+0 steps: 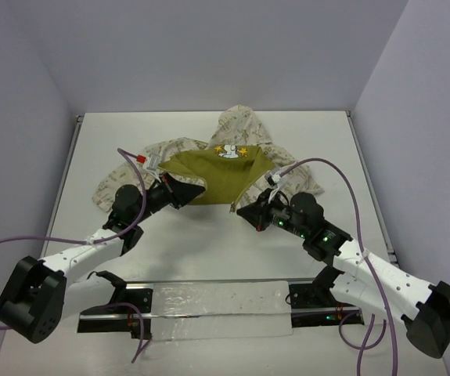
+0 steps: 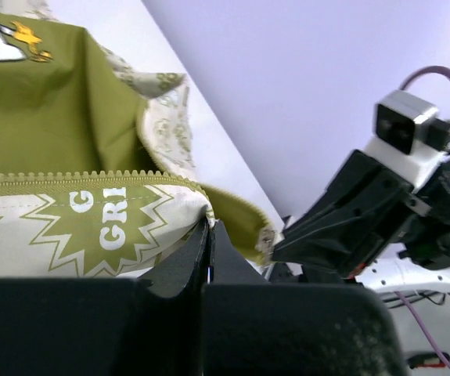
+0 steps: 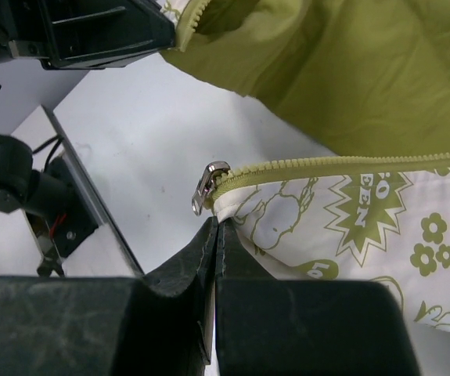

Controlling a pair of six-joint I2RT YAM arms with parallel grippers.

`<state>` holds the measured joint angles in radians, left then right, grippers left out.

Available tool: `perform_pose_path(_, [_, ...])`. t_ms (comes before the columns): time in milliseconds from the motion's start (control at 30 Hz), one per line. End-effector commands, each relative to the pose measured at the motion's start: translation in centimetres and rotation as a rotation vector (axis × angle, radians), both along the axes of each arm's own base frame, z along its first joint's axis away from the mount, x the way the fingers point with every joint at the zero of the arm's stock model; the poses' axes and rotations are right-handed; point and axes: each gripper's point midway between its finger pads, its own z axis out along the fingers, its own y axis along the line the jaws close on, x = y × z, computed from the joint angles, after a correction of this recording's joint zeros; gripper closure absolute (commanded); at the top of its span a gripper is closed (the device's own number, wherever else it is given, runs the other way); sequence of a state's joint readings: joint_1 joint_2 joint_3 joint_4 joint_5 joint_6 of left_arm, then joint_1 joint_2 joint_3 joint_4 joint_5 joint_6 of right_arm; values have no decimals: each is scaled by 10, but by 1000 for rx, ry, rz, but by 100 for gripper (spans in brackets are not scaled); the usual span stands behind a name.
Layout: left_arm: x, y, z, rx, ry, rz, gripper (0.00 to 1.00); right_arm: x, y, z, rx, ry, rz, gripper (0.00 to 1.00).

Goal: Zip up the jacket

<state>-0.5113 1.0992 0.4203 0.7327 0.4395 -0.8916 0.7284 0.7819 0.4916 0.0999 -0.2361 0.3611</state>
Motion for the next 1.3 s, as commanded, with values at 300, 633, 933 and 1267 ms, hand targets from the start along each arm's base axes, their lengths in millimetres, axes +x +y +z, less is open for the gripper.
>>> perform_pose_path(300, [-35,-12,54,-267,-337,-58,100,0,18,30,103,-162,195,100])
perform_pose_path(633, [-48,-4,45,-285,-381,-67,100,0,29,48,151,-200,297,100])
perform_pose_path(933, [-56,-1,56,-341,-411,-86,100,-3,39,42,145,-153,371,100])
perform_pose_path(1267, [-70,8,84,-411,-479,-98,100,-5,44,35,140,-119,415,100])
